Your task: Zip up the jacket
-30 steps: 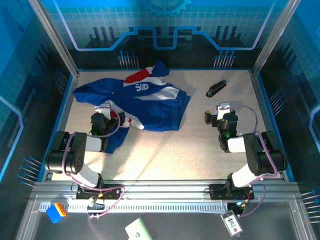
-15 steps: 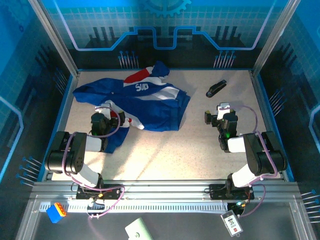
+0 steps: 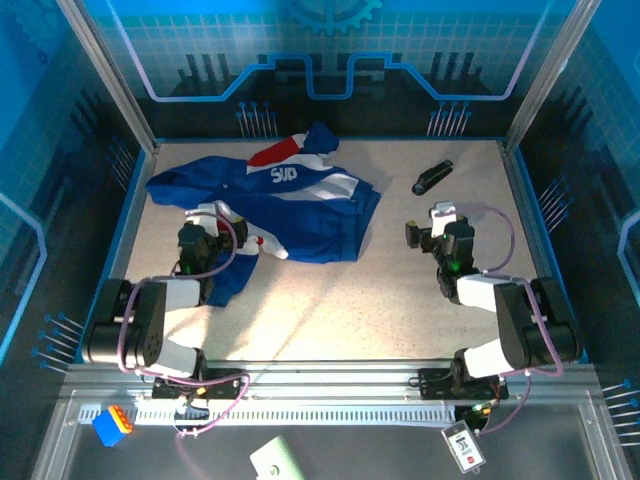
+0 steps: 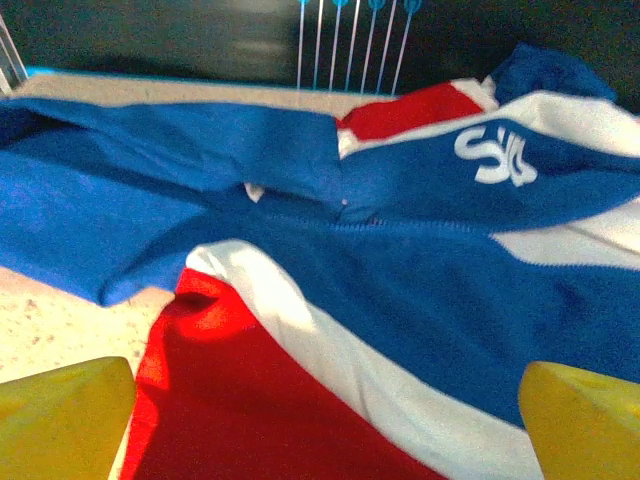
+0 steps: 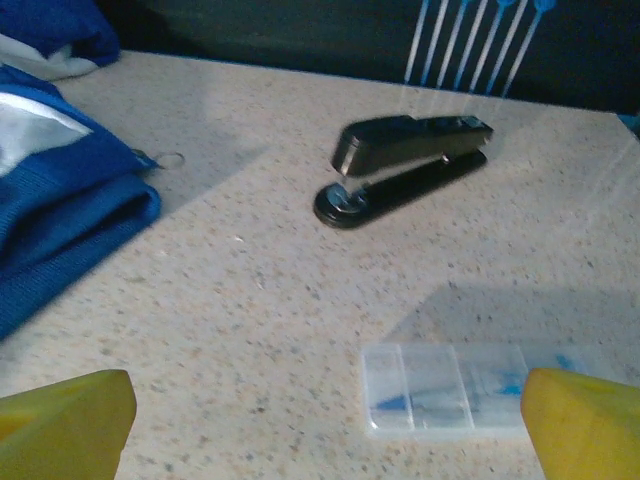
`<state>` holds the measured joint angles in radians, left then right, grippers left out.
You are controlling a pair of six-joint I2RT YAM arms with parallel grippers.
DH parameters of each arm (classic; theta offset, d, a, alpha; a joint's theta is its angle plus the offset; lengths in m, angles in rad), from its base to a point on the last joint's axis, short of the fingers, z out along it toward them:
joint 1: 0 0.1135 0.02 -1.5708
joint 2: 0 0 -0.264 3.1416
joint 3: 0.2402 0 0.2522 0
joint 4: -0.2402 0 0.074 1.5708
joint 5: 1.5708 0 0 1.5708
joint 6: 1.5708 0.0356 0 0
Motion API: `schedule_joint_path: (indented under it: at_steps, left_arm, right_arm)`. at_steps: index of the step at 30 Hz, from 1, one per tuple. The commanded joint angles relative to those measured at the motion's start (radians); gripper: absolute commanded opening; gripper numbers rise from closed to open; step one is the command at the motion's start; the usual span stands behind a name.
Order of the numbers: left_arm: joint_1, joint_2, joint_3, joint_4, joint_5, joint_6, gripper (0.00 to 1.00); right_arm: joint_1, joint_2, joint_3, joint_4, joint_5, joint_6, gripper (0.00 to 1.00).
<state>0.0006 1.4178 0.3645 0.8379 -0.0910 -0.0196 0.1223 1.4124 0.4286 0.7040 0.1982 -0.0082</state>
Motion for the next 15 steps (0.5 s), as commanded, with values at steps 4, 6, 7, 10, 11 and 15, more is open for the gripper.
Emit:
schedule_joint_path:
  at_steps: [4,6,7,10,11,15]
  left_arm:
    - [-0.019,-0.203,0.099,-0.384,0.004,-0.095,0.89]
    - [-0.025,-0.248,0.132,-0.51,0.052,-0.151,0.83]
    - [-0.031,-0.266,0.146,-0.57,0.061,-0.188,0.81]
    - [-0.066,-0.29,0.17,-0.705,0.071,-0.29,0.76]
    - [-0.084,-0.287,0.176,-0.744,0.077,-0.323,0.74]
    - [-0.185,-0.236,0.219,-0.869,0.093,-0.415,0.66]
  right_arm:
    - [0.08,-0.079,0.232,-0.454,-0.005,0.043,1.0]
    - [0.116,-0.054,0.305,-0.535,-0.017,0.051,0.99]
    - [0.133,-0.03,0.347,-0.569,-0.025,0.056,0.98]
    - [0.184,0.071,0.498,-0.678,-0.093,0.073,0.93]
    - [0.201,0.116,0.557,-0.721,-0.119,0.075,0.9]
    - [0.264,0.333,0.8,-0.894,-0.175,0.094,0.73]
